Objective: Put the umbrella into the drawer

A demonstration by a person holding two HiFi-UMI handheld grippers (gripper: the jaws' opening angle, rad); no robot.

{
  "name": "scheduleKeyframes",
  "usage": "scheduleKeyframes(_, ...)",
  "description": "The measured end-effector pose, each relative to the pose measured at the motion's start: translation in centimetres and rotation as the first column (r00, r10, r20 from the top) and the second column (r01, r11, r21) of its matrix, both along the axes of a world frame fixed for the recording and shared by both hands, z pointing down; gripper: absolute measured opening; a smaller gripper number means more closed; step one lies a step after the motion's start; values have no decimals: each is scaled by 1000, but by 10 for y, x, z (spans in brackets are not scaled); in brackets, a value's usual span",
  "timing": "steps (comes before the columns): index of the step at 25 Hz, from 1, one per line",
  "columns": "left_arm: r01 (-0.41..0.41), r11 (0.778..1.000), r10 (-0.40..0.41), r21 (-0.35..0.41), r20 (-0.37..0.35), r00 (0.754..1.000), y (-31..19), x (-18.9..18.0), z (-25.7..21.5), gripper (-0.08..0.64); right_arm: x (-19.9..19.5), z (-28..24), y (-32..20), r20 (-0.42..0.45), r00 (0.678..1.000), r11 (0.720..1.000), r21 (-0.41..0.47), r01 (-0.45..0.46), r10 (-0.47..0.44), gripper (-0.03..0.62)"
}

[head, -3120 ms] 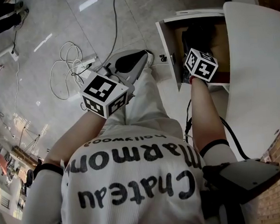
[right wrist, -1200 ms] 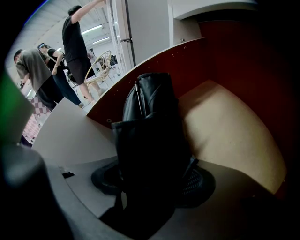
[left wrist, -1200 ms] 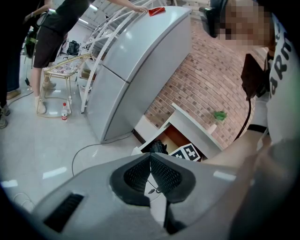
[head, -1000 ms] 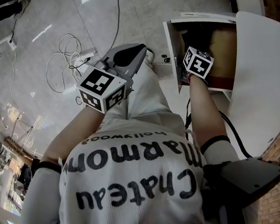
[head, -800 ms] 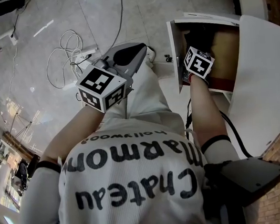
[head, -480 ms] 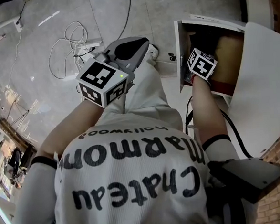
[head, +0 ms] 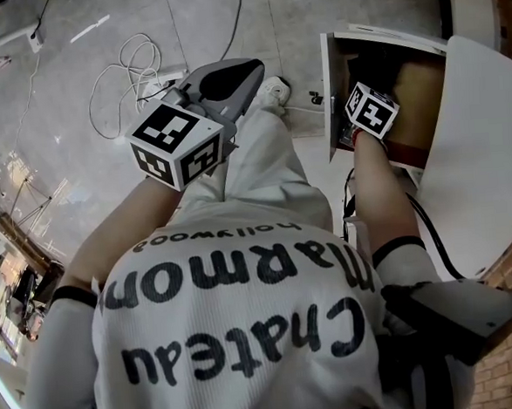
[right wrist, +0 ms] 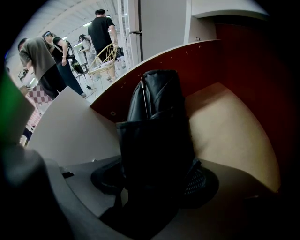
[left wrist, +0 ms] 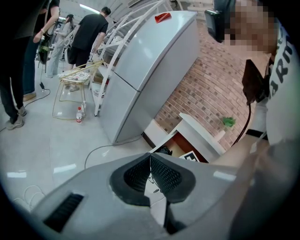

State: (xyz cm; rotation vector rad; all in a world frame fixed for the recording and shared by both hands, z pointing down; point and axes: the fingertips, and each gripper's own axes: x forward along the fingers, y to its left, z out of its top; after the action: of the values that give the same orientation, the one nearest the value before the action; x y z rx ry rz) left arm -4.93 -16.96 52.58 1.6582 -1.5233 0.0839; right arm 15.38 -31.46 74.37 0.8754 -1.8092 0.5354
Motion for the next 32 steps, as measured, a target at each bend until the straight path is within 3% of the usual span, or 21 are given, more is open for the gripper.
scheduleKeyframes(6,67,998,-67,2,11,998,17,-14,-1,16,3,4,-1,-58,998,1000,-8,-28,27,267)
scheduleKeyframes(11,132,991,-132,6,86,988,37,-35,-8,17,0,4,0,-60,997,998,-21,-57,56,276)
scheduleKeyframes(22,203,979,-204,21,102,974,74,-47,-22,17,-2,-3,1,-57,996,995,-69,-73,69,296)
scheduleKeyframes(32,249,968,-252,41,113,961,95,-45,-30,17,13,-8,-5,-62,993,994,-17,-105,103,325)
